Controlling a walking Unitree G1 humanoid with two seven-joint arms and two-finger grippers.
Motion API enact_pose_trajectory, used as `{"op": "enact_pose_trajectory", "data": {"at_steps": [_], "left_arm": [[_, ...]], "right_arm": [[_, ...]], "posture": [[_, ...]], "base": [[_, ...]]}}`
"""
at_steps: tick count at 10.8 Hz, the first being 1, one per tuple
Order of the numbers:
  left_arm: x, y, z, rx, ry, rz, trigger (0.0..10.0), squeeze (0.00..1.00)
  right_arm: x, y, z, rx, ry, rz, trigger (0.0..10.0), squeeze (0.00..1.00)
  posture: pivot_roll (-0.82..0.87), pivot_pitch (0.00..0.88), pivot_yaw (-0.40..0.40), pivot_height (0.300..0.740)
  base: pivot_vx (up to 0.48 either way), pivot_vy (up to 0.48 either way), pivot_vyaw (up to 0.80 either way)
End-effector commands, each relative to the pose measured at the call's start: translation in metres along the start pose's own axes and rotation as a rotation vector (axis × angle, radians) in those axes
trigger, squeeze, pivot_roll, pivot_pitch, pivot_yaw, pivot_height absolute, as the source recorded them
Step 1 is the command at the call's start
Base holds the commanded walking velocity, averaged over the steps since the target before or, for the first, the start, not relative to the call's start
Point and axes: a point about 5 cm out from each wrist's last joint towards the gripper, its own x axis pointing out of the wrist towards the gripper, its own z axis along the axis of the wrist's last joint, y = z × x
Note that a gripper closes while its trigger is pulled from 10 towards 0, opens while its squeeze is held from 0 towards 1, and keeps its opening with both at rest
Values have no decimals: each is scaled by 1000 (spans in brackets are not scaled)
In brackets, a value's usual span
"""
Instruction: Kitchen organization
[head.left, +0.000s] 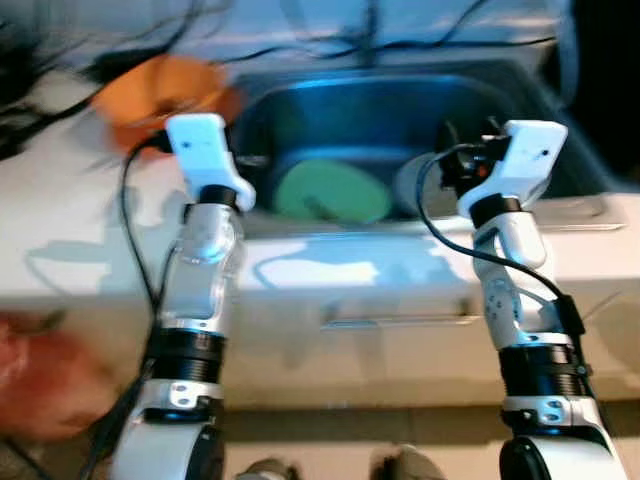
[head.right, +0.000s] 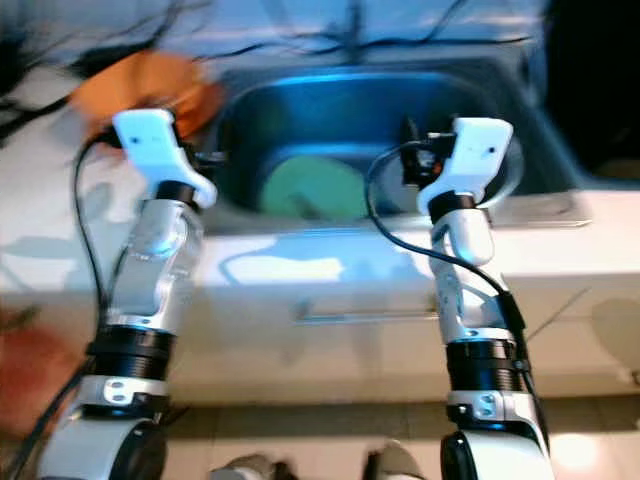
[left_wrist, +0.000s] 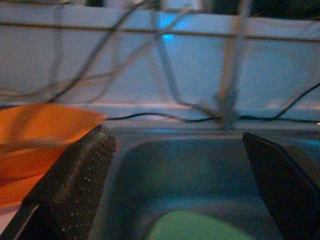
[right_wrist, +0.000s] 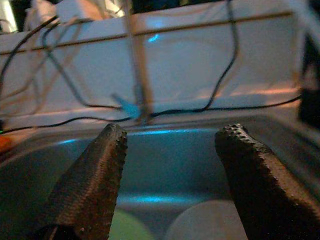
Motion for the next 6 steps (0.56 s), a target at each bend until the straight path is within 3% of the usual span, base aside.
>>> {"op": "enact_pose_trajectory", "data": {"at_steps": [1, 3, 4, 6], "left_arm": [[0, 3, 4, 26, -10, 14, 10000, 0], [-1, 3, 3, 32, 1, 27, 10000, 0], [-2, 17, -1, 124, 23, 117, 10000, 0], [-1, 34, -6, 169, 52, 196, 10000, 0]], "right_arm": [[0, 4, 3, 7, -11, 16, 10000, 0], [-2, 7, 2, 11, -8, 21, 10000, 0], [-3, 8, 1, 18, -2, 21, 10000, 0], [-4, 8, 1, 37, 0, 17, 10000, 0]], "posture": [[22, 124, 65, 740], [23, 130, 66, 740], [27, 140, 69, 740], [33, 143, 71, 740]], "base": [[0, 0, 0], [0, 0, 0], [0, 0, 0], [0, 0, 0]]}}
